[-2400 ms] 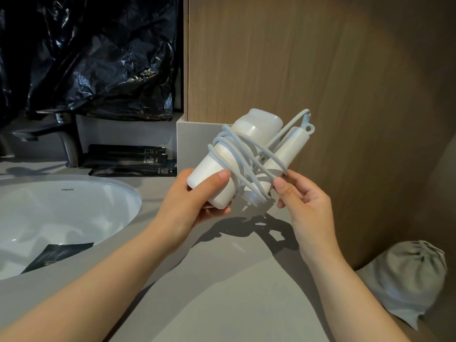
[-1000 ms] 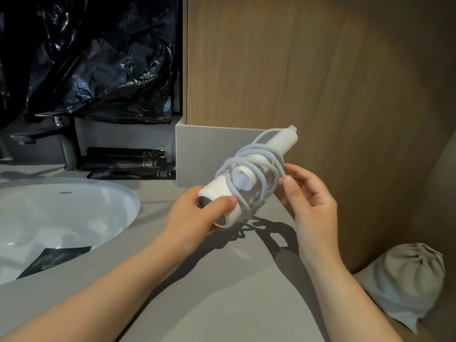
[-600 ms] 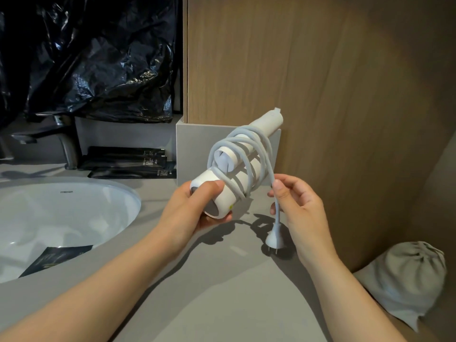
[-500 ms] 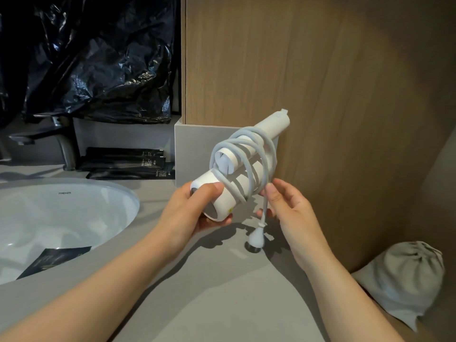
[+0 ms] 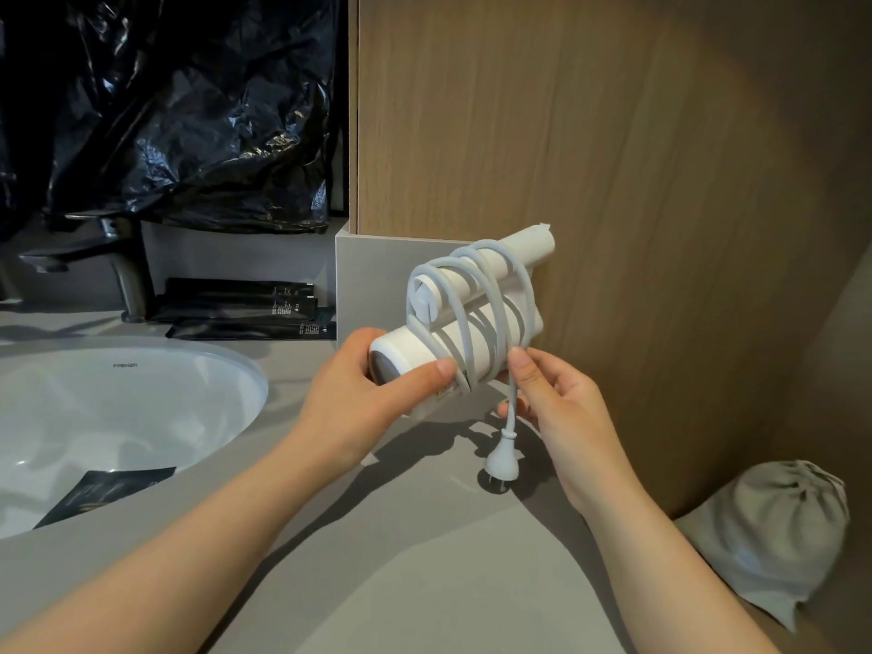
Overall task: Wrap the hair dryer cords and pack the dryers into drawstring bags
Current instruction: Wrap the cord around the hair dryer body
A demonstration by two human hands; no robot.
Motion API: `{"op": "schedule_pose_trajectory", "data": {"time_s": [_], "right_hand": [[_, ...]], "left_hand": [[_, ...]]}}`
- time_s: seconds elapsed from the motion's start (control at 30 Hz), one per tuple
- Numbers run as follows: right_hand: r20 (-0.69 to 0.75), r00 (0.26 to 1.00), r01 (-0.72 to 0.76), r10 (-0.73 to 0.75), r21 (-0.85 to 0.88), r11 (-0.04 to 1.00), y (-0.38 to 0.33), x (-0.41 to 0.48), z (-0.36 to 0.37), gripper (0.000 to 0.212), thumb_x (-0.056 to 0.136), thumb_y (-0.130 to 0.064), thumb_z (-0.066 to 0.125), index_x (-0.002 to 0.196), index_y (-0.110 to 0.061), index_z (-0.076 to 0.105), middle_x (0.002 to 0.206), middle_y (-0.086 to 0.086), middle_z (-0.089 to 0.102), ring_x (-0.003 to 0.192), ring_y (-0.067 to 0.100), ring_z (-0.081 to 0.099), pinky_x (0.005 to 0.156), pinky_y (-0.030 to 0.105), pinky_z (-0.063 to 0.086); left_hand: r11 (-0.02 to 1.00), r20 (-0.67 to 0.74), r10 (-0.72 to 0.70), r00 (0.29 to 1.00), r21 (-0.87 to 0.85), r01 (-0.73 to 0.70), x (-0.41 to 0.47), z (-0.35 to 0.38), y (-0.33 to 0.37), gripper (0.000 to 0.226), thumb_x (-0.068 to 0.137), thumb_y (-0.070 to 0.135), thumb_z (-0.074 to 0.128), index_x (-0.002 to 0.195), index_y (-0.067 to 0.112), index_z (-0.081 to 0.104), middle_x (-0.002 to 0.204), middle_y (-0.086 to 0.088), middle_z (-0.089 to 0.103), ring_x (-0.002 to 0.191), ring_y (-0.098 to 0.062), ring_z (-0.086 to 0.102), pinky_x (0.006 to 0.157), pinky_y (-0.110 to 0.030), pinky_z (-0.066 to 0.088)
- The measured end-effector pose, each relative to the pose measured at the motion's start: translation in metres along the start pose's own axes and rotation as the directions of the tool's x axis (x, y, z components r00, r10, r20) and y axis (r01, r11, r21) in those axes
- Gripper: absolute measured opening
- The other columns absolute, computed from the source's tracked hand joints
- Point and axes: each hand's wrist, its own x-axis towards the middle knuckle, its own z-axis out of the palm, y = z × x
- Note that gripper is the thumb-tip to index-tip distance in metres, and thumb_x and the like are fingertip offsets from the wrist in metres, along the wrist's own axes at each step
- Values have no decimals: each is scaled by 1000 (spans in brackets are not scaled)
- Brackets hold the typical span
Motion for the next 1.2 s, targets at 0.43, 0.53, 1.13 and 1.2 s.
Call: {"op": "schedule_pose_trajectory", "data": {"time_s": [0.43,0.53,1.13,1.2], "right_hand": [[49,994,-96,99,-56,994,3,-4,-8,57,85,-12,70,136,-26,48,105,-17,67,98,6,65,69,13,51],[15,999,-32,34,-124,992,5,-7,-12,38,86,-11,68,120,-27,62,105,-11,68,96,8,65,68,13,53],[109,992,93,-70,-223,970,3,-27,-22,28,89,-6,59,89,-30,72,79,-15,68,68,-3,58,58,7,47],[116,991,87,-63,-215,973,4,-27,-20,26,89,-6,59,92,-29,72,82,-13,68,70,-3,58,59,7,47]], "left_hand": [[839,197,-298,934,-413,354,1,2,-1,38,85,34,67,113,8,66,108,-13,72,98,-25,71,76,-36,61],[796,238,-342,909,-441,415,-1,2,-1,37,85,33,67,112,8,66,110,-14,71,91,-24,71,74,-37,61],[871,297,-347,889,-249,423,3,3,-11,37,88,46,61,108,14,67,102,-12,70,82,-25,73,70,-36,61],[897,242,-332,912,-217,384,5,2,-13,51,81,51,67,111,10,65,111,-16,68,88,-29,73,69,-37,60]]}}
